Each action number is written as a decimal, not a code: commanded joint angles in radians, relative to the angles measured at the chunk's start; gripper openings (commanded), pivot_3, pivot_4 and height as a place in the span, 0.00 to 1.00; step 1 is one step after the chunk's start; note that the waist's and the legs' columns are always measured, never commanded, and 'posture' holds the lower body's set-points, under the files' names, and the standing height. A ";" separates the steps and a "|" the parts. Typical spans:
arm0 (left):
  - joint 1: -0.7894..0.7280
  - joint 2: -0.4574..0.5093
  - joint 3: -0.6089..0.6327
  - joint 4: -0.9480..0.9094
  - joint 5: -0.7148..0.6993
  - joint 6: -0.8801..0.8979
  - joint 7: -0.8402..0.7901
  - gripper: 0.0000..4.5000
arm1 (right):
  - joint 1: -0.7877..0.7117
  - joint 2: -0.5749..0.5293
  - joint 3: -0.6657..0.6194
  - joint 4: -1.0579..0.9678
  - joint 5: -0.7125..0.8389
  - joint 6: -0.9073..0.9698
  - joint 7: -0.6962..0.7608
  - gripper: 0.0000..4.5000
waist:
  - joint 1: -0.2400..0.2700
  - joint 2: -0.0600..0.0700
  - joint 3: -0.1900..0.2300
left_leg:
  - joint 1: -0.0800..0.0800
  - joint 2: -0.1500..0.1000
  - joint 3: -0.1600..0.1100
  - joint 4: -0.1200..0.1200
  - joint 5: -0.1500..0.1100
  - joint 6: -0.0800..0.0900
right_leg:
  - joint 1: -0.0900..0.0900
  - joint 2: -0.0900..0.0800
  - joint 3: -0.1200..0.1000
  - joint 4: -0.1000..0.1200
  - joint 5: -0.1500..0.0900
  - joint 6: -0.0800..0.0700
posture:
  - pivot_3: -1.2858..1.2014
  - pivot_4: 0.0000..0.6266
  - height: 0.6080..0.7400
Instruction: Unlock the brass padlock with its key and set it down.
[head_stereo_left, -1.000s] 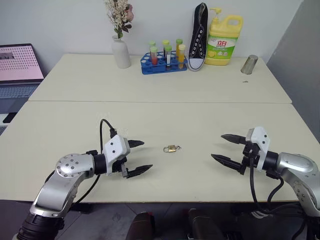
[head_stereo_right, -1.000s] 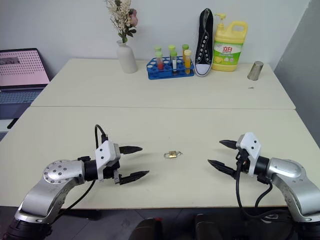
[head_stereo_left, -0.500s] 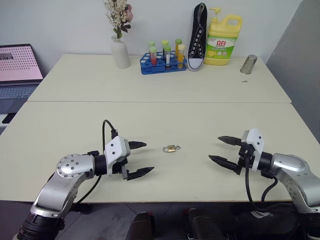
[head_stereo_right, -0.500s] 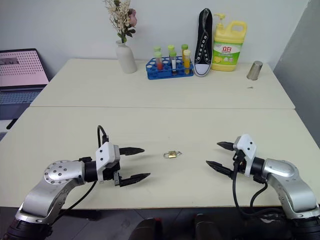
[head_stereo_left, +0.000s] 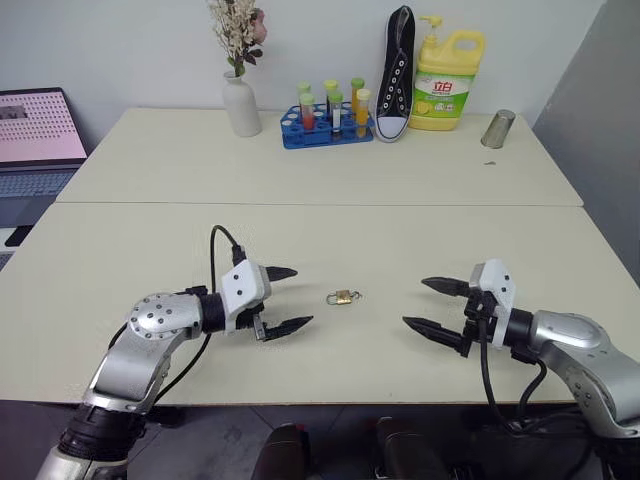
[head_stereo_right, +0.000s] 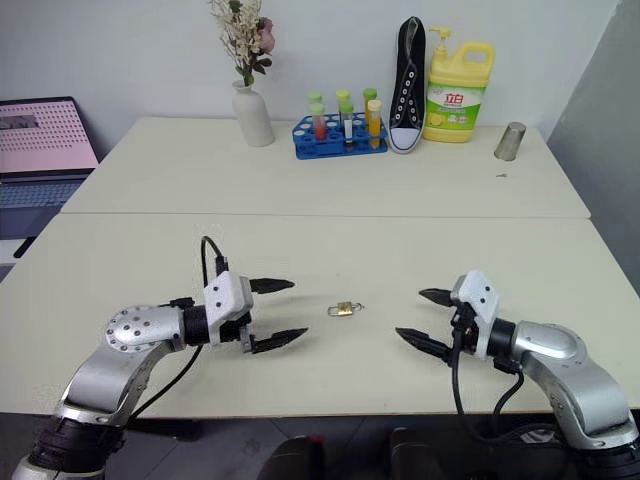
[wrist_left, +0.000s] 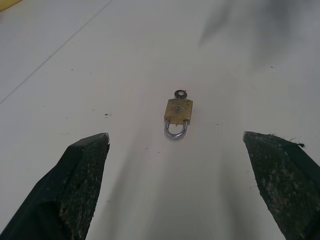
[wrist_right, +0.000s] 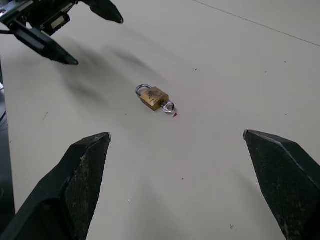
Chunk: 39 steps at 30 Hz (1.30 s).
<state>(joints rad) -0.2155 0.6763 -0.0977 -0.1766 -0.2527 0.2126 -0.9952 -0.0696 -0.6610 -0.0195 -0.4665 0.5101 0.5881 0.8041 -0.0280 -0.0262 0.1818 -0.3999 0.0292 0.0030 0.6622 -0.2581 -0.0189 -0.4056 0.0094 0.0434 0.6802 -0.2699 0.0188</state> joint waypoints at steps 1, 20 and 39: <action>-0.065 -0.027 -0.062 0.061 0.034 -0.005 -0.020 1.00 | -0.021 -0.002 0.005 -0.105 0.017 0.100 -0.081 0.99 | 0.000 0.000 0.000 | 0.000 0.000 0.000 0.000 0.000 0.000 | 0.000 0.001 0.000 0.000 0.000 0.000 | 0.52 0.24 1.00; -0.270 -0.194 -0.210 0.367 0.175 -0.053 -0.039 1.00 | 0.068 -0.002 -0.047 -0.275 0.130 0.248 -0.174 0.99 | -0.001 0.000 0.000 | 0.000 0.000 -0.001 0.001 0.000 0.000 | 0.000 0.002 0.000 0.000 0.000 0.000 | 0.52 0.24 1.00; -0.293 -0.203 -0.252 0.421 0.226 -0.031 -0.064 0.48 | 0.096 -0.021 -0.060 -0.290 0.155 0.244 -0.196 1.00 | 0.000 -0.001 -0.002 | 0.000 0.000 -0.001 0.001 0.000 0.000 | 0.001 0.002 0.000 0.000 0.000 0.001 | 0.52 0.24 1.00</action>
<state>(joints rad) -0.5068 0.4621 -0.3386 0.2268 -0.0684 0.1674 -1.0702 0.0257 -0.6697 -0.0557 -0.7211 0.6499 0.8416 0.6086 -0.0284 -0.0274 0.1801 -0.3997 0.0288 0.0022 0.6635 -0.2580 -0.0187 -0.4044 0.0119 0.0436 0.6805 -0.2695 0.0195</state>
